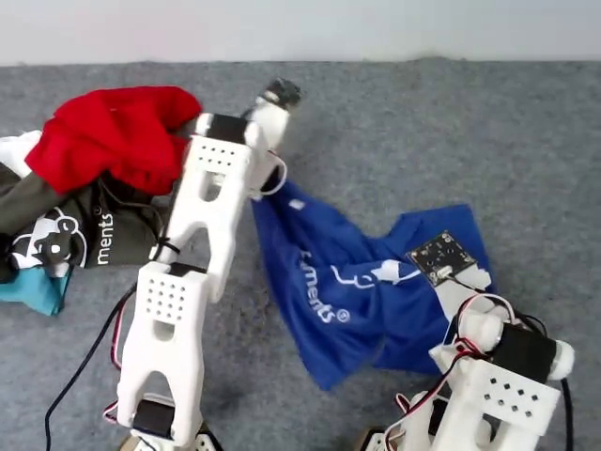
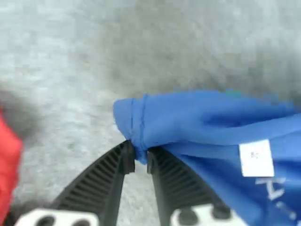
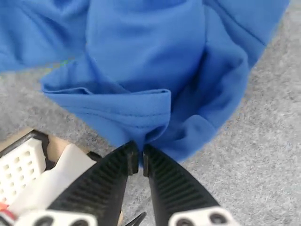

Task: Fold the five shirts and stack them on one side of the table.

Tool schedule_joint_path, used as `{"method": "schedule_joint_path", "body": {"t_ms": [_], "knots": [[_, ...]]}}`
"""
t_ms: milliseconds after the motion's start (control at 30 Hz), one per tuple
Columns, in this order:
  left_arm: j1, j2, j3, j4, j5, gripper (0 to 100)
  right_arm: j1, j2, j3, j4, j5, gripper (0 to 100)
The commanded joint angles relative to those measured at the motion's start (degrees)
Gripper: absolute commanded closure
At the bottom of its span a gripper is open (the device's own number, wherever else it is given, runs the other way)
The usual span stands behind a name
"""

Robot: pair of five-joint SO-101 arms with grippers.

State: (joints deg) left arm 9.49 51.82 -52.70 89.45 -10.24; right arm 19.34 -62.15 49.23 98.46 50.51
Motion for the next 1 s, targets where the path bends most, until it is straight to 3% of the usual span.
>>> {"method": "schedule_joint_path", "body": {"t_ms": [0, 133, 367, 500, 600, 767, 900, 967], "knots": [[-3.08, -0.70, -1.80, -4.22, 2.37, 99, -0.75, -0.40, 0.09, -1.98, -1.05, 99.0], [-4.13, -0.70, -1.80, -10.37, 2.37, 99, -2.86, -0.31, 0.09, -8.13, -4.13, 99.0], [-3.78, 5.10, -2.24, -24.35, 2.46, 99, -20.35, -0.13, 0.18, -13.76, -12.40, 99.0], [-3.78, 10.37, -2.77, -28.48, 2.46, 99, -21.32, 4.09, 0.18, -13.67, -12.40, 99.0], [-3.69, 10.11, -7.78, -23.38, 2.46, 97, -21.41, 8.40, 0.09, -14.20, -12.57, 99.0], [-3.87, 6.77, -24.31, -4.13, 2.29, 85, -21.67, 12.53, 0.09, -15.78, -12.75, 99.0], [-3.96, 5.80, -34.68, 10.46, -0.18, 83, -21.67, 13.41, 0.09, -16.13, -12.75, 99.0], [-4.22, 5.71, -33.36, 11.34, -1.76, 83, -21.67, 13.41, 0.09, -16.13, -12.75, 99.0]]}}
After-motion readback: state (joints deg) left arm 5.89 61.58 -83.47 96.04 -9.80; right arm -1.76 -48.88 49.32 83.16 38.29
